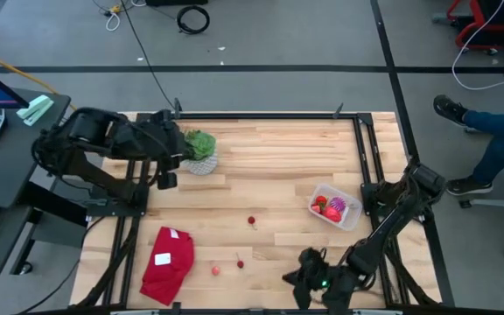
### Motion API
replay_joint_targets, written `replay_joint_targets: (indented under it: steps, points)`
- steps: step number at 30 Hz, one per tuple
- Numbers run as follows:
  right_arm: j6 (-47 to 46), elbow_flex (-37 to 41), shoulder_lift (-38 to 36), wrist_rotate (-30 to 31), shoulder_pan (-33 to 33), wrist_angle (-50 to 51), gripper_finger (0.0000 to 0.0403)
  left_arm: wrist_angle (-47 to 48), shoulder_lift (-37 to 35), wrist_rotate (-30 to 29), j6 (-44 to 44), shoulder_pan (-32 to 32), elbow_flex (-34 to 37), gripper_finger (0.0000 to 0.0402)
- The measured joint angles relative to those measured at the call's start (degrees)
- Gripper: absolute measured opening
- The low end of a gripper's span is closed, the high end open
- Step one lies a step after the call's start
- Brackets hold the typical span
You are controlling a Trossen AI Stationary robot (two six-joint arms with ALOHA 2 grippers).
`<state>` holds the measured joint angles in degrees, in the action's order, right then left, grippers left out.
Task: Pick and placing Produce into tupperware
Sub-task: Put the right pink peach into the transparent bin
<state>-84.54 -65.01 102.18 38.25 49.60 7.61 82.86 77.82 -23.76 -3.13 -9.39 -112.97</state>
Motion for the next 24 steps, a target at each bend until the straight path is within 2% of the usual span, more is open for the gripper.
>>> replay_joint_targets:
  steps: [5,12,18,24]
  points:
    - [-6.3,-4.5,6.2,-10.6,-0.1,7.4,0.0008,2.5,-0.8,-1.4,-4.1,-1.5,0.0,0.0124]
    - [-3.9,-4.6,8.8,-9.7,-1.1,9.6,0.0023,5.5,-1.2,-1.6,-8.3,-4.6,0.0,0.0128]
    - [-4.4,-4.7,8.7,-10.7,-2.2,9.5,0.0017,5.5,-1.1,-1.9,-8.2,-7.0,0.0,0.0119]
    - [-6.0,-4.7,8.7,-14.2,-3.4,10.4,0.0007,5.4,-1.1,-6.6,-8.3,-8.2,0.0,0.0119]
